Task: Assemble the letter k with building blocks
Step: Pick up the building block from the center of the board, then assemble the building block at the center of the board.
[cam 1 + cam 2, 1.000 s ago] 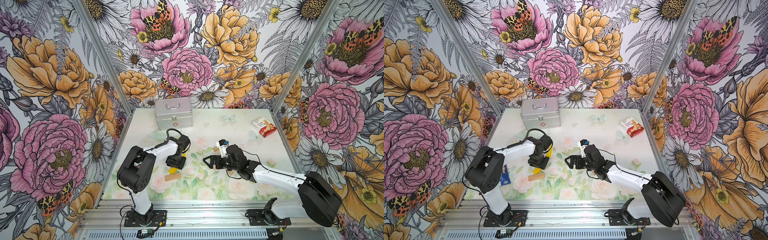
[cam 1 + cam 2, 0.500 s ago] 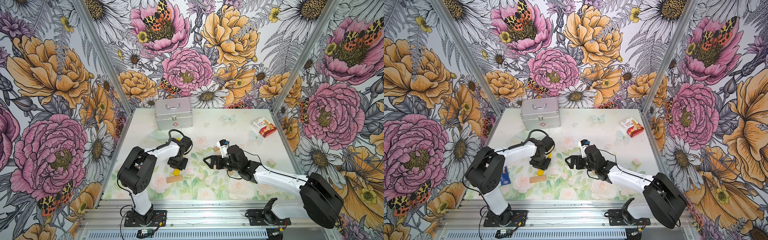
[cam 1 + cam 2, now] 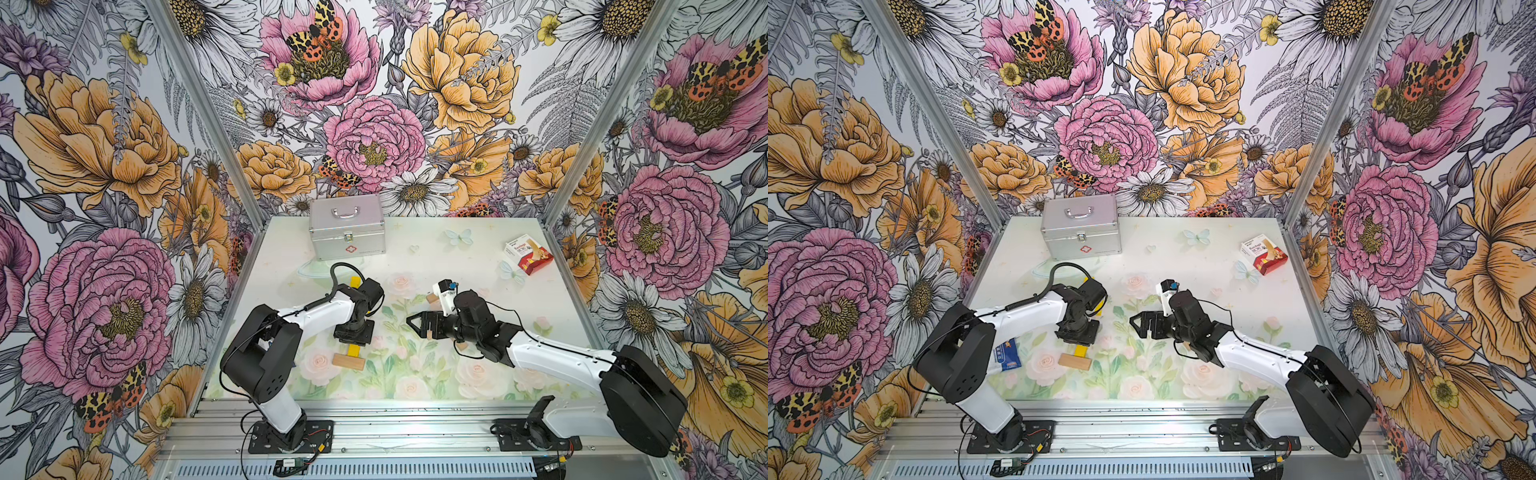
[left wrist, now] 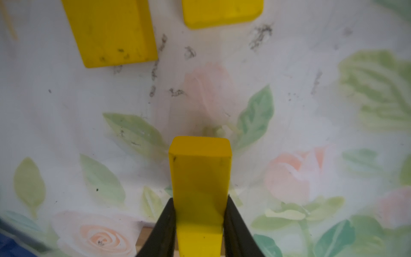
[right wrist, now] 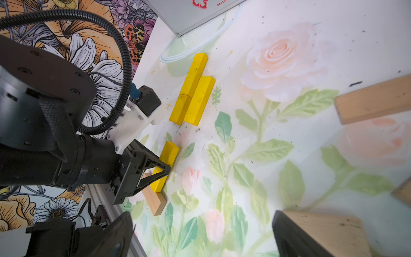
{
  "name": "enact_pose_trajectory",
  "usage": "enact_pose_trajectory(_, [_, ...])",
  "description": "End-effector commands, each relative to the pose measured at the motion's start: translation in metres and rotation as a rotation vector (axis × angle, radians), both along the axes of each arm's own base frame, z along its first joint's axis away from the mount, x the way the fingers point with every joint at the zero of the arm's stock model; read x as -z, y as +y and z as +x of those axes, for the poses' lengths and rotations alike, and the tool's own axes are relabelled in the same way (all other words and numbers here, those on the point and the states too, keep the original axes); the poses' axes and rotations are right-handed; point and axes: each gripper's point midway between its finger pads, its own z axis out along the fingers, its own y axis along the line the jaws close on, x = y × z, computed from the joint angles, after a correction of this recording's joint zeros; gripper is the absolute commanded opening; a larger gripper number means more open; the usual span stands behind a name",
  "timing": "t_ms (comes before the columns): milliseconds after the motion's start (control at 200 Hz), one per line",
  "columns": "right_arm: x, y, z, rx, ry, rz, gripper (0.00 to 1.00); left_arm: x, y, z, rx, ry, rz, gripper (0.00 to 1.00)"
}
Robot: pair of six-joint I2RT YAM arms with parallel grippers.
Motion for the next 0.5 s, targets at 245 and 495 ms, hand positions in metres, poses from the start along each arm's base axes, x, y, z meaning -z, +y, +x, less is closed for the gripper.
enact_pose_trajectory(245, [-0.004, 0.007, 0.001, -0.02, -0.015, 0.016, 0.99, -0.012, 0.011, 0.016, -0.105, -0.065, -0.027, 0.15])
enact_pose_trajectory(495, [0.0, 0.008, 0.001, -0.026, -0.009, 0.011, 0.99, -0.006, 0.019, 0.017, -0.113, -0.059, 0.006, 0.15])
